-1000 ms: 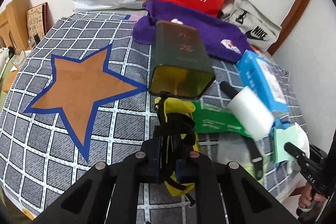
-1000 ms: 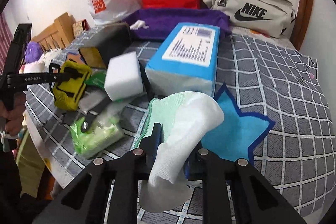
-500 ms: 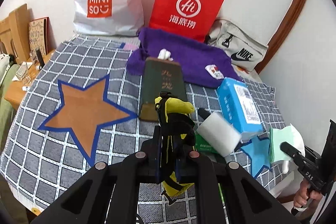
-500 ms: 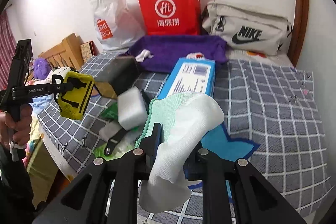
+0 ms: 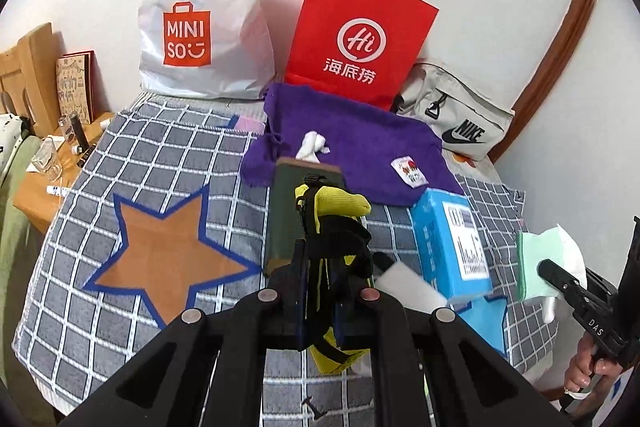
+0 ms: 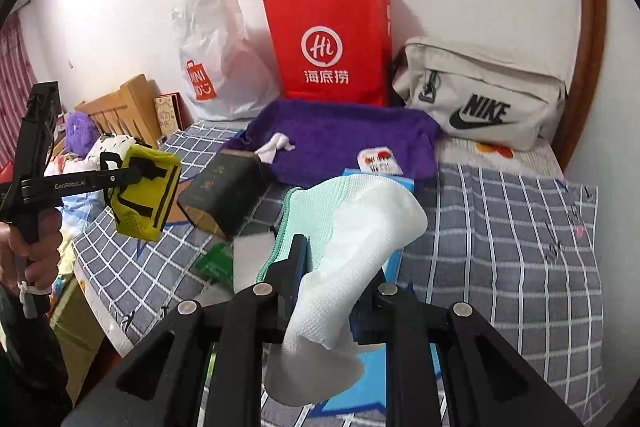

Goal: Organize soft objects
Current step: 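Carry the pouch with the left gripper while the right carries the sock to the purple towel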

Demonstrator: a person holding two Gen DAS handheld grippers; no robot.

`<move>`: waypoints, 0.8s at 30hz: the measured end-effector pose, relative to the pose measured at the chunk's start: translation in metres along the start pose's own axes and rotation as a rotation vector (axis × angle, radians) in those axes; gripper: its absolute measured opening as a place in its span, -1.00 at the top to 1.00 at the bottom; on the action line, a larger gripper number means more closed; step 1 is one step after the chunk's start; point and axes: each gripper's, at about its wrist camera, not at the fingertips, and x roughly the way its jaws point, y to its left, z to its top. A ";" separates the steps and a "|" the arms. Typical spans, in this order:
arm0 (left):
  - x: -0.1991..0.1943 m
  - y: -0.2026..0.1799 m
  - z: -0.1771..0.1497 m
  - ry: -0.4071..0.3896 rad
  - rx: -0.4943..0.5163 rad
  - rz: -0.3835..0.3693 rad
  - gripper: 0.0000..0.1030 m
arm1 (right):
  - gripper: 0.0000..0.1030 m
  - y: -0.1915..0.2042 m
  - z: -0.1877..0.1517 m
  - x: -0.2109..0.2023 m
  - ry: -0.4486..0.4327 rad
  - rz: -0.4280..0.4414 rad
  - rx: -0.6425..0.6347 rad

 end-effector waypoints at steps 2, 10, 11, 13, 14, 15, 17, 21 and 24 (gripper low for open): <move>0.005 0.000 0.008 0.002 -0.001 0.000 0.81 | 0.64 -0.001 0.011 0.006 -0.005 -0.002 -0.004; 0.023 -0.004 0.041 0.005 0.013 -0.005 0.81 | 0.64 -0.002 0.048 0.030 -0.033 0.011 -0.031; 0.024 -0.004 0.043 0.004 0.013 -0.008 0.81 | 0.64 -0.002 0.053 0.035 -0.025 0.010 -0.029; 0.028 -0.004 0.050 0.001 0.015 -0.024 0.81 | 0.64 -0.005 0.063 0.045 -0.015 0.005 -0.026; 0.030 -0.005 0.053 0.001 0.013 -0.031 0.81 | 0.63 -0.006 0.067 0.050 -0.009 0.002 -0.025; 0.032 -0.005 0.057 0.002 0.013 -0.035 0.81 | 0.63 -0.007 0.071 0.055 -0.002 -0.001 -0.021; 0.038 -0.007 0.064 0.001 0.020 -0.034 0.81 | 0.63 -0.011 0.078 0.066 0.013 0.002 -0.009; 0.052 -0.010 0.078 0.009 0.030 -0.034 0.81 | 0.58 -0.020 0.089 0.086 0.029 -0.006 0.012; 0.065 -0.011 0.086 0.024 0.034 -0.026 0.81 | 0.58 -0.026 0.097 0.101 0.032 -0.020 0.023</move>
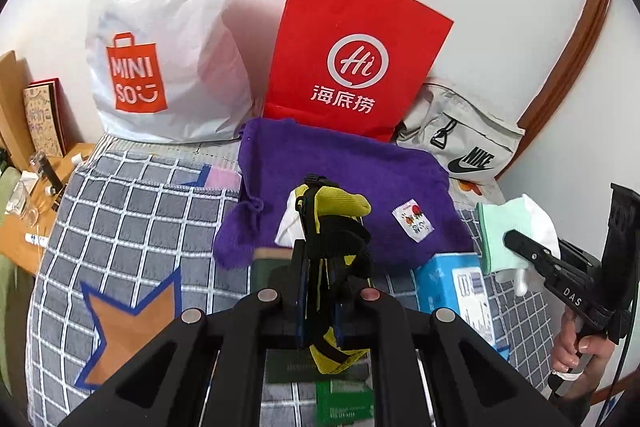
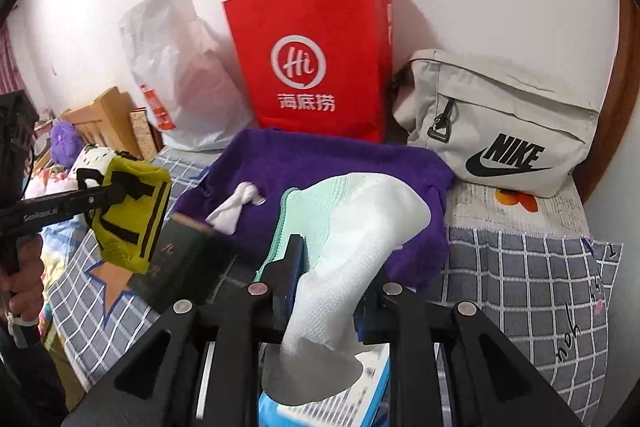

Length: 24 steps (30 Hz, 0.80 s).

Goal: Organize soft objects
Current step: 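Carry the pouch with the left gripper while the right carries the sock to the purple towel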

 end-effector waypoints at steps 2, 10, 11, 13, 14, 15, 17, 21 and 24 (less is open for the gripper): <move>0.010 0.001 0.006 0.012 0.002 0.004 0.81 | 0.58 -0.004 0.008 0.010 0.002 -0.008 -0.002; 0.045 0.009 0.040 0.020 -0.039 0.042 0.81 | 0.54 -0.022 0.048 0.048 0.001 -0.017 -0.022; 0.048 0.010 0.045 0.021 -0.044 0.037 0.81 | 0.54 -0.024 0.052 0.053 -0.002 -0.024 -0.023; 0.057 0.010 0.056 0.024 -0.045 0.031 0.81 | 0.54 -0.029 0.062 0.063 -0.002 -0.035 -0.024; 0.061 0.010 0.061 0.024 -0.040 0.036 0.81 | 0.53 -0.031 0.066 0.069 0.003 -0.036 -0.027; 0.065 0.009 0.066 0.023 -0.033 0.043 0.81 | 0.51 -0.032 0.069 0.074 0.010 -0.036 -0.030; 0.074 0.009 0.076 0.025 -0.023 0.054 0.81 | 0.48 -0.034 0.073 0.086 0.022 -0.038 -0.039; 0.095 0.010 0.089 0.048 -0.030 0.054 0.81 | 0.48 -0.039 0.074 0.108 0.045 -0.028 -0.044; 0.118 0.007 0.094 0.073 -0.030 0.052 0.81 | 0.48 -0.047 0.072 0.126 0.072 -0.012 -0.029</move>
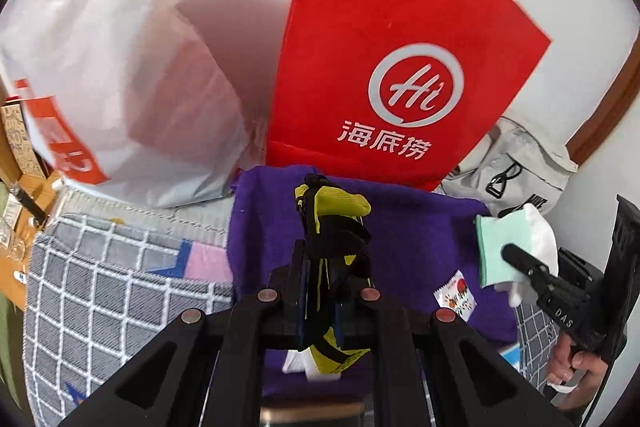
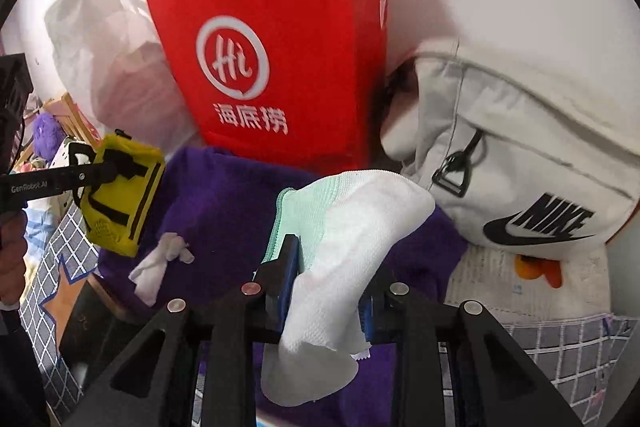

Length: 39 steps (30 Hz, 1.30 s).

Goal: Organize soft objects
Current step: 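Carry the pouch with the left gripper while the right carries the sock to the purple towel, then open the left gripper to drop the pouch while the right releases the sock on the towel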

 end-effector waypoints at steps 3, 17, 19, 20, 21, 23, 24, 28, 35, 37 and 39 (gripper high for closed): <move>0.019 -0.003 0.004 0.025 0.010 -0.017 0.81 | 0.48 -0.008 -0.003 0.017 0.021 0.013 0.016; 0.074 0.001 0.013 0.101 -0.013 -0.062 0.79 | 0.27 -0.016 -0.015 0.060 0.130 0.064 0.004; 0.079 0.003 0.012 0.110 -0.014 -0.057 0.78 | 0.25 -0.016 -0.016 0.062 0.132 0.058 0.000; 0.081 0.004 0.012 0.113 -0.015 -0.056 0.75 | 0.20 -0.016 -0.017 0.063 0.135 0.059 0.000; 0.082 0.005 0.011 0.117 -0.016 -0.055 0.66 | 0.12 -0.017 -0.017 0.064 0.137 0.058 0.000; 0.085 0.005 0.011 0.123 -0.014 -0.059 0.55 | -0.02 -0.017 -0.017 0.063 0.134 0.053 0.001; 0.085 0.005 0.010 0.125 -0.009 -0.054 0.50 | -0.19 -0.017 -0.017 0.062 0.136 0.053 -0.001; 0.082 0.002 0.012 0.122 0.001 -0.034 0.13 | -0.41 -0.019 -0.018 0.056 0.109 0.029 0.003; 0.053 0.008 0.011 0.096 0.000 -0.022 -0.12 | -0.46 -0.022 -0.010 0.025 0.039 0.015 0.017; 0.042 0.005 0.009 0.086 0.011 -0.010 -0.12 | -0.47 -0.022 -0.009 0.010 0.018 0.010 0.034; 0.030 0.004 0.006 0.074 0.019 -0.001 -0.12 | -0.47 -0.024 -0.010 -0.003 0.004 0.012 0.049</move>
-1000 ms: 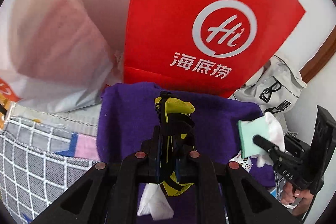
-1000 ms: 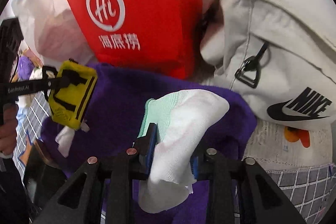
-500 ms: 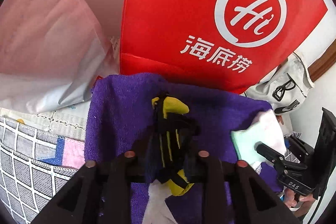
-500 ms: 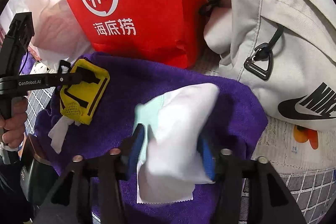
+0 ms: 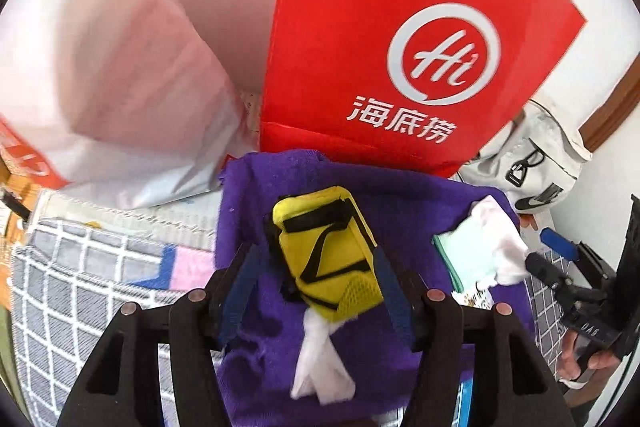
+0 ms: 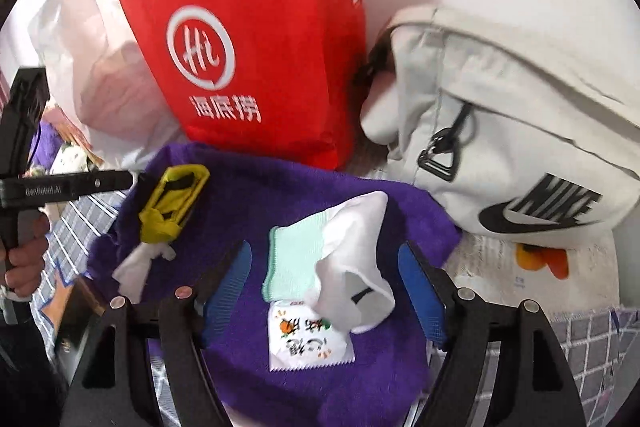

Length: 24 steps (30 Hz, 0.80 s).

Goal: Organize soft objects
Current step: 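Open the left gripper to drop the pouch while the right releases the sock on the towel, then move the right gripper back to the pile and grasp the white sponge block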

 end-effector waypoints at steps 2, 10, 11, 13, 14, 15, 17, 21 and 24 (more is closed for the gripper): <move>-0.014 0.000 -0.006 -0.019 0.004 0.012 -0.12 | -0.47 0.001 -0.003 -0.016 -0.012 -0.006 0.006; -0.082 0.004 -0.043 -0.123 0.023 0.041 -0.12 | -0.47 0.011 -0.042 -0.074 -0.038 -0.013 0.045; -0.090 0.006 -0.048 -0.125 0.021 0.035 -0.12 | -0.47 0.014 -0.050 -0.080 -0.035 -0.001 0.064; -0.103 0.008 -0.061 -0.127 0.008 0.026 -0.11 | -0.47 0.021 -0.069 -0.091 -0.031 0.035 0.095; -0.111 0.009 -0.070 -0.134 -0.005 0.033 -0.11 | -0.47 0.024 -0.076 -0.095 -0.033 0.050 0.100; -0.115 0.010 -0.076 -0.137 -0.006 0.031 -0.10 | -0.47 0.030 -0.084 -0.100 -0.033 0.068 0.096; -0.125 0.009 -0.092 -0.135 0.004 0.010 -0.10 | -0.46 0.048 -0.102 -0.110 -0.015 0.082 0.051; -0.138 0.011 -0.125 -0.134 0.000 -0.003 -0.10 | -0.40 0.084 -0.131 -0.121 0.012 0.064 -0.036; -0.138 0.012 -0.151 -0.116 -0.006 -0.011 -0.11 | -0.38 0.106 -0.151 -0.126 0.028 0.099 -0.066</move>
